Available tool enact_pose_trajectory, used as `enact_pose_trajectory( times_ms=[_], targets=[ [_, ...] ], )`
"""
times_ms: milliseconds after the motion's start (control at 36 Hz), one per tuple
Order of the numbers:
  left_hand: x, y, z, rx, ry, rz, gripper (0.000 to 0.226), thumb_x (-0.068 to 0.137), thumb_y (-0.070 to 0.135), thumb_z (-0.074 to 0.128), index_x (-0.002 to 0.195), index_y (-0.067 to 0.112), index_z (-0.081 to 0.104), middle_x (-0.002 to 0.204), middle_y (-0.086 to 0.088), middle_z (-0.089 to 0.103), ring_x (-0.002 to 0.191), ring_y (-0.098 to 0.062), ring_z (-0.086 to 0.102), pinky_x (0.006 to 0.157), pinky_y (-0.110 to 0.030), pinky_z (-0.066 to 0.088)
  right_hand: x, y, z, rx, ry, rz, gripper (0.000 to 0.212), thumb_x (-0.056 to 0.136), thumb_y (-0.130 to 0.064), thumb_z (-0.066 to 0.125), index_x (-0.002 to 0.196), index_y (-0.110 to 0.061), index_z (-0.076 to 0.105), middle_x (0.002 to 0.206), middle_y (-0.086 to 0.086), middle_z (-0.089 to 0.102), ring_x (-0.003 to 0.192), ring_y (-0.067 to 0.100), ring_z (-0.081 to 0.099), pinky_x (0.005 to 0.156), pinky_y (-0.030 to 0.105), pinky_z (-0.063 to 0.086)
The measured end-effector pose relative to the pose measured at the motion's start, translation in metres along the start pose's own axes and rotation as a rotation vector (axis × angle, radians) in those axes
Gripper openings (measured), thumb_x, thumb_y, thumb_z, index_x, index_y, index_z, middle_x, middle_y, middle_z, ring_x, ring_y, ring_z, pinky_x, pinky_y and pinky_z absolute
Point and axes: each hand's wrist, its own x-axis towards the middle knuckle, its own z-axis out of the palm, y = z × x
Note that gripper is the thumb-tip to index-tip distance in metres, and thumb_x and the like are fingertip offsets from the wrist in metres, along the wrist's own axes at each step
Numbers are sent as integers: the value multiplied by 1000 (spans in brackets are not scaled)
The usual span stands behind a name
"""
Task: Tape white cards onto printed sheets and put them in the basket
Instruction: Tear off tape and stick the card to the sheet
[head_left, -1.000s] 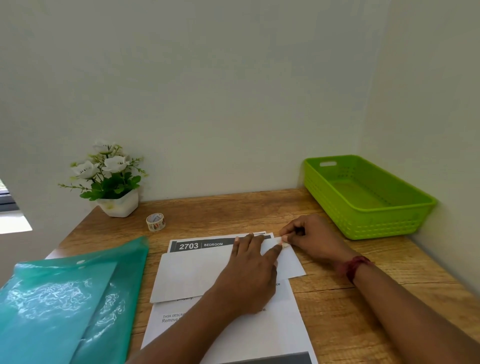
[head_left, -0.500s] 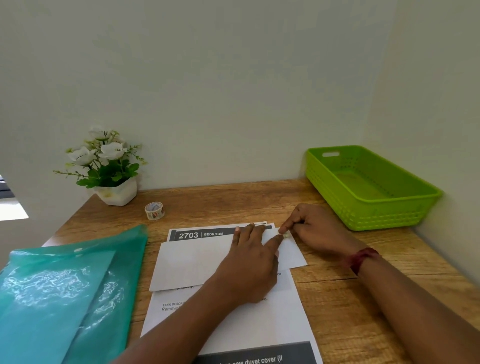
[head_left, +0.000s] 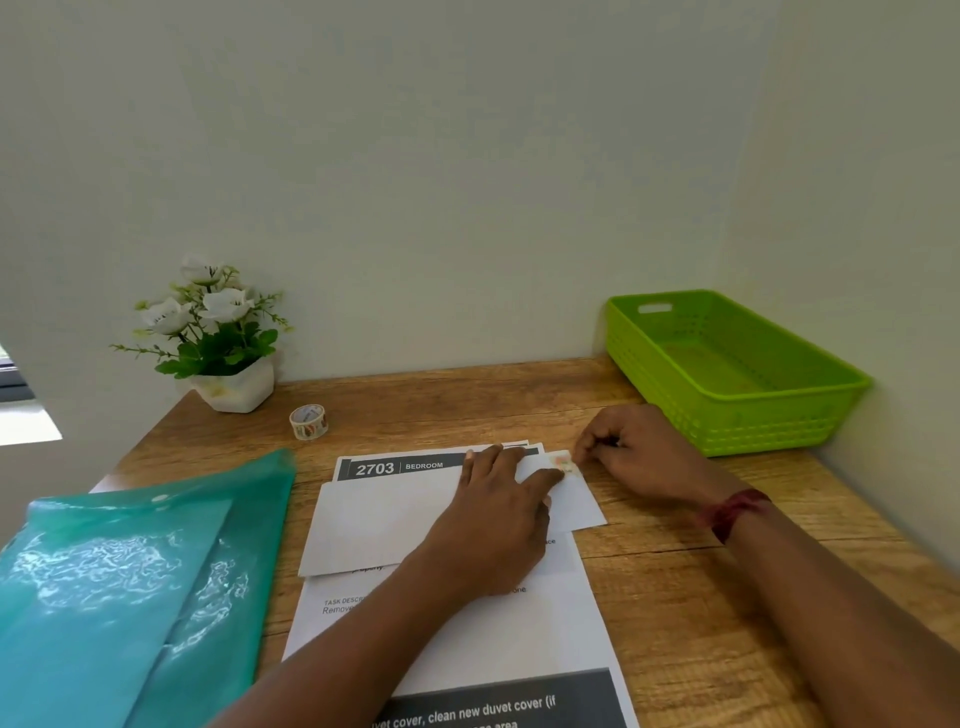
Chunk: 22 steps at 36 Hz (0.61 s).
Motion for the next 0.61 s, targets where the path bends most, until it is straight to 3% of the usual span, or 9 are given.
enact_pose_trajectory(
  times_ms=[83,167,306,389,472,611],
  targets=[
    [0,1,0,-5,13,6,45,106,33,29,150,35,29,160,-7,19,149,-28,4,123,-48,2,0,1,2,-40,-50,-72,40,80,9,54,87,-20,80,97,-3,66,91,8,60,82,20,48],
    [0,2,0,-19,18,-1,45,105,32,30,150,35,29,160,-7,18,149,-27,4,123,-48,2,1,1,2,-69,-74,-110,37,77,9,56,80,-19,80,96,-2,66,90,9,61,77,12,44],
    [0,1,1,-30,23,-13,45,105,32,30,150,36,29,161,-7,18,150,-28,3,122,-48,0,0,1,3,-64,-59,-152,40,77,7,55,79,-25,79,96,-5,68,89,7,62,80,22,50],
    [2,0,3,-35,40,-4,44,105,32,30,149,34,30,158,-8,22,148,-27,7,123,-49,4,2,0,1,-77,-77,-145,34,75,8,59,74,-20,79,95,-3,70,88,7,63,81,22,50],
    [2,-1,5,-49,62,1,42,104,33,31,146,32,33,157,-6,24,147,-26,10,122,-48,9,3,1,0,-131,-71,-134,33,74,9,56,69,-16,77,92,-2,71,87,11,65,82,31,52],
    [1,-2,4,-76,88,10,40,103,32,33,143,29,38,154,-6,30,145,-25,16,122,-47,10,0,-5,2,-215,-60,-166,33,83,2,56,98,-18,78,107,-2,70,96,13,63,86,29,50]
  ],
)
